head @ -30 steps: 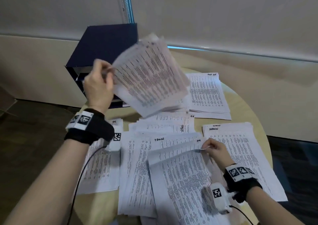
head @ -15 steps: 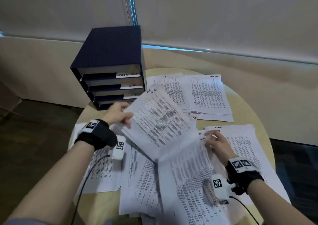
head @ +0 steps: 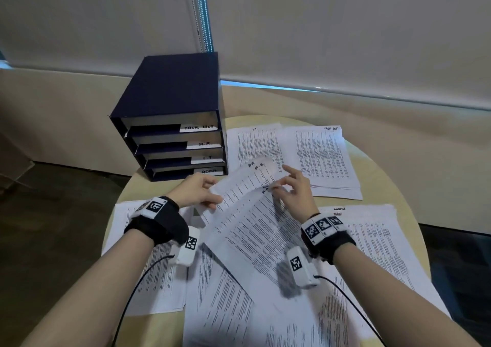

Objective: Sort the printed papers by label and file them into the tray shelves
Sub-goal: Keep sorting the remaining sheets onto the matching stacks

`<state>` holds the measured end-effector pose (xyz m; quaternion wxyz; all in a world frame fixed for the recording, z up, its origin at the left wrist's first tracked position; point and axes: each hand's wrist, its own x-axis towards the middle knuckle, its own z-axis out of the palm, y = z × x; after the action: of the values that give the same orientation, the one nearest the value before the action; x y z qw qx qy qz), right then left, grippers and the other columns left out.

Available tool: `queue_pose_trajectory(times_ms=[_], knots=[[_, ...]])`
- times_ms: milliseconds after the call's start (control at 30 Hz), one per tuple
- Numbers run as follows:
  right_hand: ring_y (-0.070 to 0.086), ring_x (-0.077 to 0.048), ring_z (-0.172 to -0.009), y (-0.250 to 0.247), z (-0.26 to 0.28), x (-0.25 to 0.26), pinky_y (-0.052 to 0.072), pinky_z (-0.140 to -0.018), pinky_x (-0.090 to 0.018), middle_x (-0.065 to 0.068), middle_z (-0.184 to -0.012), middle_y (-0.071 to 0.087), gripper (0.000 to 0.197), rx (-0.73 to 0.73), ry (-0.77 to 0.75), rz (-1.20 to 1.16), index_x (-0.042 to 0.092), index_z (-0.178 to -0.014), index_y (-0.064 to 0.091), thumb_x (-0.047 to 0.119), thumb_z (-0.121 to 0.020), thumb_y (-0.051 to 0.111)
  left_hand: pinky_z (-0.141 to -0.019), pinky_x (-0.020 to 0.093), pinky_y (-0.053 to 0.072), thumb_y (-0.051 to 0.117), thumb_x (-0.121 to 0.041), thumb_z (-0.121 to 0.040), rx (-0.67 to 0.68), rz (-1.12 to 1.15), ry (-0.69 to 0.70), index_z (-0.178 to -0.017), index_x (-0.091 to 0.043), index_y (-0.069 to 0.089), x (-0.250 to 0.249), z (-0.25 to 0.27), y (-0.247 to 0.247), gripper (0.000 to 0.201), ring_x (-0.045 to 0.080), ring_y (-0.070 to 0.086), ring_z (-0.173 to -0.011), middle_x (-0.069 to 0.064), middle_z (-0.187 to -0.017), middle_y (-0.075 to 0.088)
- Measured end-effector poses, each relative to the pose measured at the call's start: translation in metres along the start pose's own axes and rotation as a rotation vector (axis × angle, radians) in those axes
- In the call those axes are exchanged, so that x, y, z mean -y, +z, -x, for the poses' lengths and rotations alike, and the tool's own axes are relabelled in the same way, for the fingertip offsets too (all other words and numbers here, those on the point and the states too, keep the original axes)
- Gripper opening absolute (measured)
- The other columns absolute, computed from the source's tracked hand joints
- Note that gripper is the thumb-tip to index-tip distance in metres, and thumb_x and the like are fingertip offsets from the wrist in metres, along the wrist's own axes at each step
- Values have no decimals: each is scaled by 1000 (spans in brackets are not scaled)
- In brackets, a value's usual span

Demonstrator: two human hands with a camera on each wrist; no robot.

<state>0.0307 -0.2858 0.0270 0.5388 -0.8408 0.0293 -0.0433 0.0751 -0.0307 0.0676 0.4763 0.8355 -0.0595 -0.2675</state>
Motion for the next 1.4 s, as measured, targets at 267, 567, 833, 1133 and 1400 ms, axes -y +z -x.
queue_pose_trajectory(times_ms=[267, 567, 833, 1133, 1400], knots=[[64, -14, -90, -4, -2, 3, 50, -88, -33, -3, -92, 71, 8, -60, 69, -172, 9, -88, 71, 12, -81, 69, -59, 28, 57, 69, -11, -88, 60, -82, 81, -96, -19, 70, 2, 0, -4, 11, 19, 70, -64, 18, -78, 72], [59, -18, -77, -19, 0, 10, 34, -104, -41, -2, -69, 60, 16, 126, 194, -399, 11, -69, 57, 12, -80, 69, -62, 27, 50, 58, -22, -95, 185, -228, 195, -83, 3, 61, -25, 2, 0, 28, 11, 60, -65, 4, -69, 61], [46, -11, -69, -41, 2, 51, 38, -69, -25, 4, -69, 53, 23, -398, -39, -429, 18, -69, 52, 9, -85, 64, -98, 29, 42, 66, -44, -82, -312, -133, 379, -112, -20, 64, -47, 24, -9, 39, 4, 52, -113, -12, -120, 58], [54, -18, -74, -24, 21, 75, 47, -68, -24, -6, -83, 53, 40, -467, -63, -859, 21, -93, 41, 2, -72, 70, -67, 13, 51, 43, -10, -101, -696, 360, 513, -102, -43, 40, -46, 35, 74, 33, -7, 62, -87, -21, -104, 55], [56, -19, -104, 13, 29, 13, 49, -87, -31, -6, -116, 59, 42, -243, 198, -518, 13, -117, 51, 5, -79, 68, -78, 23, 48, 42, -11, -100, -723, 382, 257, -112, -28, 33, 15, 4, 118, 23, 2, 59, -94, -2, -112, 61]])
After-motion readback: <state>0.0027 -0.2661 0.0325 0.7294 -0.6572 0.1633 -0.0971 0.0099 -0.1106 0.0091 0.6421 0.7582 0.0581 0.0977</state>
